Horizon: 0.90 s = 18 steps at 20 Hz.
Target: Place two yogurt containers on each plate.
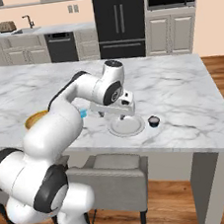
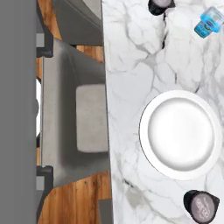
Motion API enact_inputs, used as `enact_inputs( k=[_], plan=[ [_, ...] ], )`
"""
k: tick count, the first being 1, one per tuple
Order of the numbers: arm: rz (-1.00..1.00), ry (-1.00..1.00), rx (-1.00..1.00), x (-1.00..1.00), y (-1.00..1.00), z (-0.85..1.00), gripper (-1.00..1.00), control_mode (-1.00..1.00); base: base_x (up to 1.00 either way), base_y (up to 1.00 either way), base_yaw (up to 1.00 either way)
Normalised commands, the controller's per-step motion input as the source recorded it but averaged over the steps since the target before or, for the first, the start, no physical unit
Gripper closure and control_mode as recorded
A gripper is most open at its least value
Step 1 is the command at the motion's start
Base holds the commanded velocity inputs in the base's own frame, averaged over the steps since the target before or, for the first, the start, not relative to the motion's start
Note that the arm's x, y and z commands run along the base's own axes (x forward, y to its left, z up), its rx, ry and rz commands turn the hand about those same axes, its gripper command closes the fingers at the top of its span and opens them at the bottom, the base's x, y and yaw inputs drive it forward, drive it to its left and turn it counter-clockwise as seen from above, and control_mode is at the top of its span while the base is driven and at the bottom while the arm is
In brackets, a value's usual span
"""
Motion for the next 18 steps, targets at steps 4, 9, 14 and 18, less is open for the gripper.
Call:
enact_inputs(
  k=[4, 9, 14, 18],
  plan=[
    [0.0, 0.03, -0.01, 0.23, -0.82, -0.22, -1.0, -1.0, 0.0, 0.0, 0.0],
    [-0.03, -0.18, -0.06, 0.01, -0.06, -0.15, -1.0, -1.0, 0.0, 0.0, 0.0],
    [-0.14, -0.07, -0.1, 0.37, 0.08, -0.04, -1.0, -1.0, 0.0, 0.0, 0.0],
    [-0.17, 0.06, -0.15, 0.73, 0.08, 0.0, -1.0, -1.0, 0.0, 0.0, 0.0]
  ],
)
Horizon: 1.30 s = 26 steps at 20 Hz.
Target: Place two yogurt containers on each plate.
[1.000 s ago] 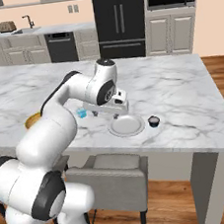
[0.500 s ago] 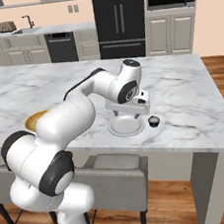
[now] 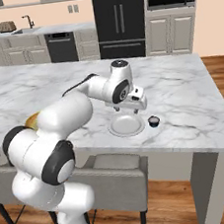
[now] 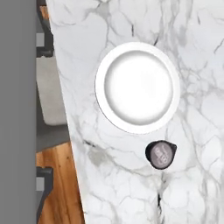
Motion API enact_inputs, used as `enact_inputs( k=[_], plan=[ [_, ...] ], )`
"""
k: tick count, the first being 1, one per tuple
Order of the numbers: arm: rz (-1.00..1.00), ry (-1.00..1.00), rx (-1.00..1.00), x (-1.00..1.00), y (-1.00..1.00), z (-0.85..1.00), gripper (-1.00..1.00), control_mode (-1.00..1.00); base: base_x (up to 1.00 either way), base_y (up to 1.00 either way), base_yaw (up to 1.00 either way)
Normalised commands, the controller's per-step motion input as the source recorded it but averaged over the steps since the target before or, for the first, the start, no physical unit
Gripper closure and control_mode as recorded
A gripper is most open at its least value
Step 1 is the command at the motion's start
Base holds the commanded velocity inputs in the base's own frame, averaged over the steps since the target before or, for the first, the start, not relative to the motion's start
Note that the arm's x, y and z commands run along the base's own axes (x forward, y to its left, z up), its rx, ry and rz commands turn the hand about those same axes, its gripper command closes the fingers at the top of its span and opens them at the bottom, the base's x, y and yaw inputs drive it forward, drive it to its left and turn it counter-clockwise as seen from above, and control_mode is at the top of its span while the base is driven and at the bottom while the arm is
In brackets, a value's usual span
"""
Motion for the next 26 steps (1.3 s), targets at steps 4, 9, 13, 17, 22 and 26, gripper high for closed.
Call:
enact_inputs(
  k=[4, 9, 13, 17, 22, 26],
  plan=[
    [-0.07, 0.13, 0.0, 0.51, -0.38, -0.11, -1.0, -1.0, 0.0, 0.0, 0.0],
    [-0.05, 0.16, 0.0, 0.5, -0.29, -0.54, -1.0, -1.0, 0.0, 0.0, 0.0],
    [-0.07, 0.07, 0.02, 0.69, -0.24, -0.4, -1.0, -1.0, 0.0, 0.0, 0.0],
    [-0.06, 0.0, 0.11, 0.59, -0.48, -0.02, -1.0, -1.0, 0.0, 0.0, 0.0],
    [-0.03, 0.02, 0.05, 0.36, -0.47, -0.23, -1.0, -1.0, 0.0, 0.0, 0.0],
    [-0.01, 0.03, 0.0, 0.28, -0.38, -0.53, -1.0, -1.0, 0.0, 0.0, 0.0]
  ],
)
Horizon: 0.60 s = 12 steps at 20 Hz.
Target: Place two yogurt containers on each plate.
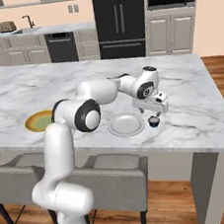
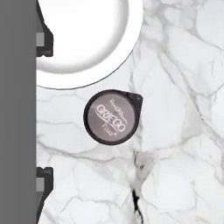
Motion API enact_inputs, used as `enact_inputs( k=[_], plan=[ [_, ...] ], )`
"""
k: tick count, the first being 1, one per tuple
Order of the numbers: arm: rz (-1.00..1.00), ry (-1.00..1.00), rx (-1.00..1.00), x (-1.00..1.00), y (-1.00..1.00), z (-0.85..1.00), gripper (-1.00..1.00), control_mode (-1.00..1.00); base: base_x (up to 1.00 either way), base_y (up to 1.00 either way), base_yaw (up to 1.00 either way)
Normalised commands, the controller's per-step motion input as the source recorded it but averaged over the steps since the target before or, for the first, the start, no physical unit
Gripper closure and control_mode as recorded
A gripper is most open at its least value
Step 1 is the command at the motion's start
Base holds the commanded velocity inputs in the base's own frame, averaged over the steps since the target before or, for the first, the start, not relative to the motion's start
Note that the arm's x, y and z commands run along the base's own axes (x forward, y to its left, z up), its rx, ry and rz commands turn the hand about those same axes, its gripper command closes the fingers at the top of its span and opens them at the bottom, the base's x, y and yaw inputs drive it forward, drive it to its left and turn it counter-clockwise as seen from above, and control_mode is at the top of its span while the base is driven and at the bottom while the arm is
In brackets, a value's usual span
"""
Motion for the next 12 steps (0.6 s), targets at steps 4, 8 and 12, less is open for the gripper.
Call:
enact_inputs(
  k=[4, 8, 12],
  plan=[
    [0.0, 0.0, 0.0, 0.26, -0.13, -0.23, -1.0, -1.0, 0.0, 0.0, 0.0],
    [0.0, 0.0, 0.0, 0.24, 0.0, -0.16, -1.0, -1.0, 0.0, 0.0, 0.0],
    [0.0, 0.0, 0.0, 0.14, 0.0, -0.26, -1.0, -1.0, 0.0, 0.0, 0.0]
  ],
)
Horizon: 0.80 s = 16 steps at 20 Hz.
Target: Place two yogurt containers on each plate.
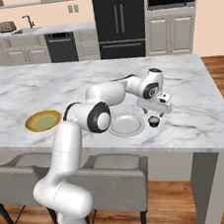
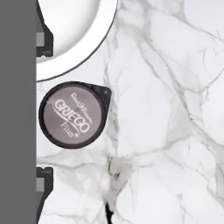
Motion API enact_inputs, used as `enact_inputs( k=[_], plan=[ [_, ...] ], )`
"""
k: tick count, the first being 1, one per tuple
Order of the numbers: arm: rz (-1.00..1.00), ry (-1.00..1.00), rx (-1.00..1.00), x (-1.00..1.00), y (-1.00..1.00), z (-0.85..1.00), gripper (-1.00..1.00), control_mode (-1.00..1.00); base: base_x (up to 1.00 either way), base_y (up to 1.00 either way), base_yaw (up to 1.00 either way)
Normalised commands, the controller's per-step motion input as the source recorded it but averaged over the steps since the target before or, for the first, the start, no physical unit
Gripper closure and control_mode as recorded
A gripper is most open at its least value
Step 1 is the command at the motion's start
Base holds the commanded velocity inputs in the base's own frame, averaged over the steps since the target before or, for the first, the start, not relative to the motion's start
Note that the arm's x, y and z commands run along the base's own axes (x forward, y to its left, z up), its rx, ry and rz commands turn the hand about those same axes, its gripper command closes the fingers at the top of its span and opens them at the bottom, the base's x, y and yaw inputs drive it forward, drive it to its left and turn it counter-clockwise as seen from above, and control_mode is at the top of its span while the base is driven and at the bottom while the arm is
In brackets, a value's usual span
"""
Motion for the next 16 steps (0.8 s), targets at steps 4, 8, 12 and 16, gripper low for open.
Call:
enact_inputs(
  k=[4, 8, 12, 16],
  plan=[
    [0.0, 0.01, 0.0, -0.03, 0.0, -0.31, -1.0, -1.0, 0.0, 0.0, 0.0],
    [0.0, 0.01, 0.0, 0.0, 0.0, -0.22, -1.0, -1.0, 0.0, 0.0, 0.0],
    [0.0, 0.03, 0.0, 0.0, 0.0, -0.26, -1.0, -1.0, 0.0, 0.0, 0.0],
    [0.04, 0.01, 0.0, 0.0, 0.0, -0.12, -1.0, -1.0, 0.0, 0.0, 0.0]
  ],
)
